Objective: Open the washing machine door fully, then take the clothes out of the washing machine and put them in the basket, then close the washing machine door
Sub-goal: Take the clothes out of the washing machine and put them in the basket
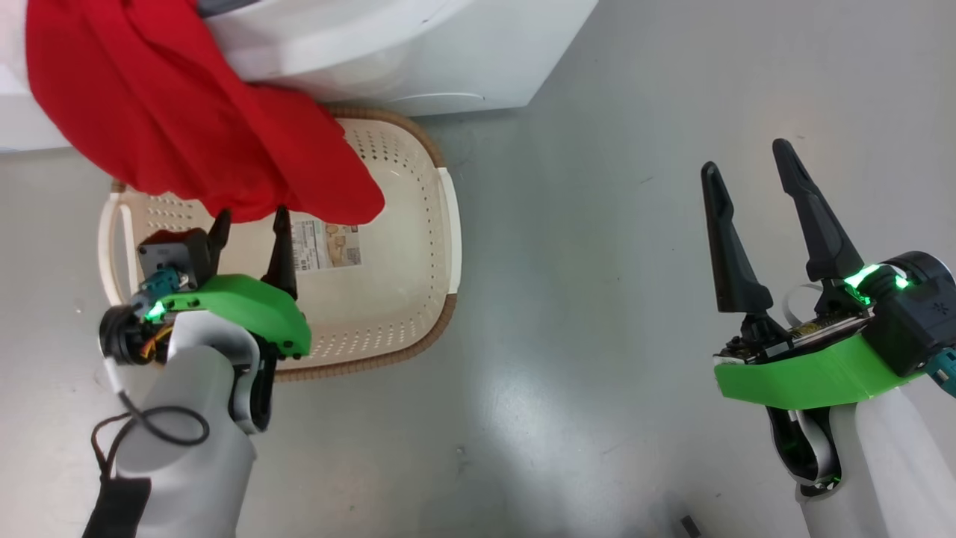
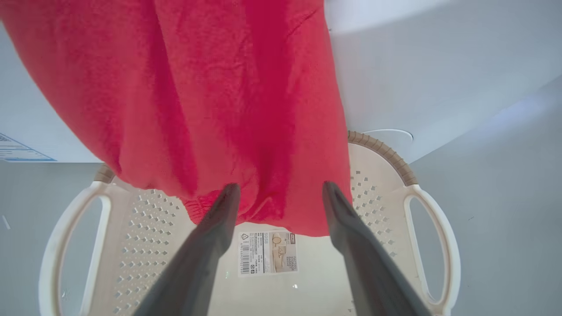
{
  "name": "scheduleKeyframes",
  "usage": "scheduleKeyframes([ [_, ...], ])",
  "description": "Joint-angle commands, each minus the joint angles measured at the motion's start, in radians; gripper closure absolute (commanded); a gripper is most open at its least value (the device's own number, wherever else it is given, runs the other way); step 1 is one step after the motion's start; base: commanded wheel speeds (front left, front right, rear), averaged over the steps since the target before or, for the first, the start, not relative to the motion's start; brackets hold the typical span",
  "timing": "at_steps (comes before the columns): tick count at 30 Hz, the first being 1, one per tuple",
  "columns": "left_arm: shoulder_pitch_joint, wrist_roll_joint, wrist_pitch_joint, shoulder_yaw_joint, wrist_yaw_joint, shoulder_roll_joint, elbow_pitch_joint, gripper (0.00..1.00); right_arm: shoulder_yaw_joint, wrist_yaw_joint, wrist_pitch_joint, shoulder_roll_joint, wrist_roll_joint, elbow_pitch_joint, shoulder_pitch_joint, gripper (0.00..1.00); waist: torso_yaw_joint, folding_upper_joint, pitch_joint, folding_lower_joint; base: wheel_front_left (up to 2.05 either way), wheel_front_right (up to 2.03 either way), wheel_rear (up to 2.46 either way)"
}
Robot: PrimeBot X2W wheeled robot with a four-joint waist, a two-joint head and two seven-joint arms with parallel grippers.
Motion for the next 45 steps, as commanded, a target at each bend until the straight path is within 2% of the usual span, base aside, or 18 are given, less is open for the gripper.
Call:
scheduleKeyframes([
  [1, 0.038, 0.014, -0.012, 0.028, 0.008, 0.033, -0.027, 0.00, 0.016, 0.006, -0.006, 0.001, 0.009, -0.024, 0.016, 0.00, 0.004, 0.0000, -0.004, 0.0000, 0.00, 0.00, 0.00],
  [7, 0.138, 0.057, -0.012, 0.081, 0.017, 0.031, -0.234, 0.00, 0.012, 0.006, -0.006, 0.001, 0.010, -0.024, 0.026, 0.00, 0.014, 0.0000, -0.016, 0.0000, 0.00, 0.00, 0.00],
  [15, 0.273, 0.124, -0.012, 0.127, 0.052, 0.029, -0.493, 0.00, 0.011, 0.006, -0.006, 0.001, 0.009, -0.030, 0.037, 0.00, 0.020, 0.0000, -0.030, 0.0000, 0.00, 0.00, 0.00],
  [23, 0.380, 0.132, -0.007, 0.143, 0.083, 0.020, -0.690, 0.00, 0.009, 0.006, -0.006, 0.001, 0.010, -0.030, 0.047, 0.00, 0.026, 0.0000, -0.041, 0.0000, 0.00, 0.00, 0.00],
  [32, 0.472, 0.126, 0.069, 0.152, 0.143, 0.021, -0.919, 0.00, 0.003, 0.006, -0.006, 0.001, 0.011, -0.039, 0.051, 0.00, 0.027, 0.0000, -0.041, 0.0000, 0.00, 0.00, 0.00],
  [36, 0.499, 0.127, 0.102, 0.155, 0.164, 0.024, -0.993, 0.00, 0.000, 0.006, -0.006, 0.001, 0.011, -0.042, 0.052, 0.00, 0.030, 0.0000, -0.039, 0.0000, 0.00, 0.00, 0.00],
  [45, 0.523, 0.118, 0.124, 0.160, 0.177, 0.028, -1.047, 0.00, 0.004, 0.006, -0.006, 0.001, 0.014, -0.043, 0.048, 0.00, 0.029, 0.0000, -0.035, 0.0000, 0.00, 0.00, 0.00],
])
